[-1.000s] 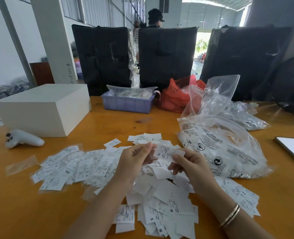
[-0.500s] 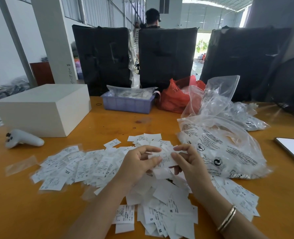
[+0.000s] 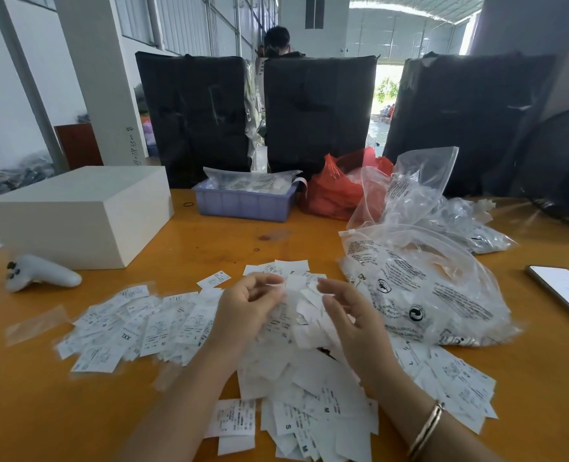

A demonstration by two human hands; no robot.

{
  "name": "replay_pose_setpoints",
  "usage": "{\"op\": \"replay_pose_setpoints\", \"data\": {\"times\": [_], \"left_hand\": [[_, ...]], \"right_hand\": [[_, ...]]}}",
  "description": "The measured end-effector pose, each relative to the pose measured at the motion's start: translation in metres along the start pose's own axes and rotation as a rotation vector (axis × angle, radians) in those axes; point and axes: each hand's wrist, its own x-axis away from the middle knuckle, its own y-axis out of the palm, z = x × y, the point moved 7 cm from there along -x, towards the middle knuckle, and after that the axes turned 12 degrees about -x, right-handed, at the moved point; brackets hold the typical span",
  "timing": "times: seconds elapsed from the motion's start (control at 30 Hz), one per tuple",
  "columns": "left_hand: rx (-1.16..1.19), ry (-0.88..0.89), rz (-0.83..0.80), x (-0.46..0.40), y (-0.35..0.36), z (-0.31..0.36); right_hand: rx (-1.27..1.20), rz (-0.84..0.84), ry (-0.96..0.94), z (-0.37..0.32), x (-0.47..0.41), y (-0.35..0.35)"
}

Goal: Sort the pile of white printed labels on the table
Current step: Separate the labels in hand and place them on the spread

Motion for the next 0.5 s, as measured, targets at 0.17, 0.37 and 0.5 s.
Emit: {"op": "replay_pose_setpoints", "data": {"times": [0.17, 0.37, 0.5], "left_hand": [[-0.364, 0.014, 0.299, -0.013, -0.053, -0.006], [-0.959, -0.017, 0.394, -0.014, -0.067, -0.012], [-1.063, 0.186, 0.365, -0.009, -0.041, 0.0]], "right_hand": [[0.102, 0.173, -0.054, -0.006, -0.011, -0.029], [0.215, 0.422, -0.145, -0.013, -0.034, -0.08], [0.294, 0.516, -0.184, -0.017, -0.049, -0.109]]}}
